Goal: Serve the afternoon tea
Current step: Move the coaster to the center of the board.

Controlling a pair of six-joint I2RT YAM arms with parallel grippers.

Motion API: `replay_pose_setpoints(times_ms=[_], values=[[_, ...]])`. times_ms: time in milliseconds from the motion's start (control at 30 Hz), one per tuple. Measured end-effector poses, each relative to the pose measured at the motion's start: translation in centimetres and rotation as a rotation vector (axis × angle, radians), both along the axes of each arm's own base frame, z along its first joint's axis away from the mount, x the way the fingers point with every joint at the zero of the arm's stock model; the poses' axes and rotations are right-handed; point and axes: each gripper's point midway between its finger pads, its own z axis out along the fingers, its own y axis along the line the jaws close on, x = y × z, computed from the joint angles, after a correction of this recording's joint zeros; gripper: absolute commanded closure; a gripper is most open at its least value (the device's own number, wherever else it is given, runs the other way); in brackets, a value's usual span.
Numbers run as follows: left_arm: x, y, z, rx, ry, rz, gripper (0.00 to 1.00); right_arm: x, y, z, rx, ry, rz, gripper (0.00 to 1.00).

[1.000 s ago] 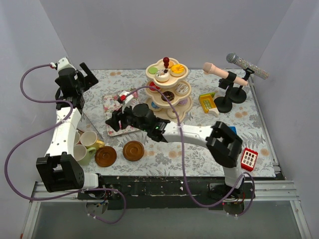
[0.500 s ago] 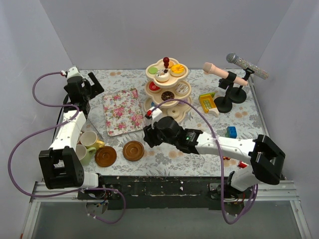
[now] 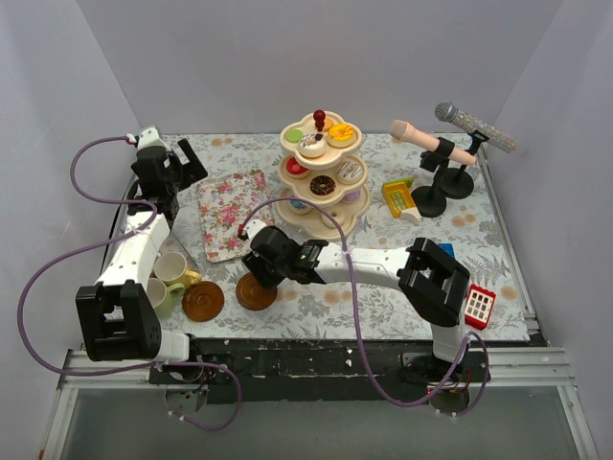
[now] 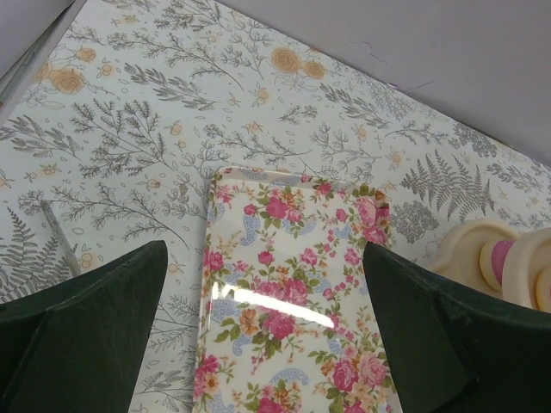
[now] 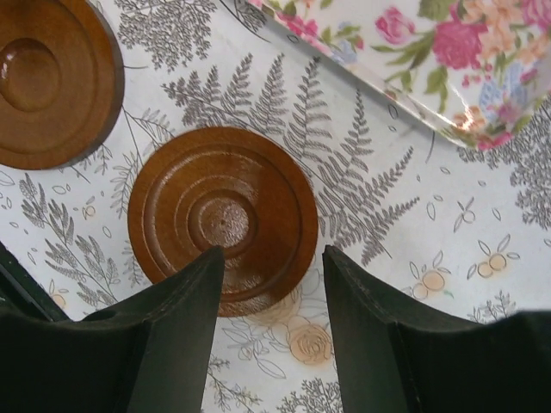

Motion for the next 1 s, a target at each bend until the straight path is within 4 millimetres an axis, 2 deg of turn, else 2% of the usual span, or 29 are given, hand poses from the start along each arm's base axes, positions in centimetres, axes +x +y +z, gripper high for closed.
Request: replay_pose_setpoints(times_ms=[167,400,1000], values=[[0.1,-0.2,-0.3,-0.002,0.006,-0.007,0.02,-0.1,1.3,-0.6,-0.028,-0.013,0.021,0.38],[0.1,-0.3,-0.3,-0.005,0.006,-0.013,0.02,-0.4,-0.1,-3.8,-0.138,-0.002,0.008,0.35],[0.1,-0.4,-0.3,-0.007,0.006,-0.018,0.02,0.2,-0.1,-4.2,-0.122,0.033,-0.026,0.35]])
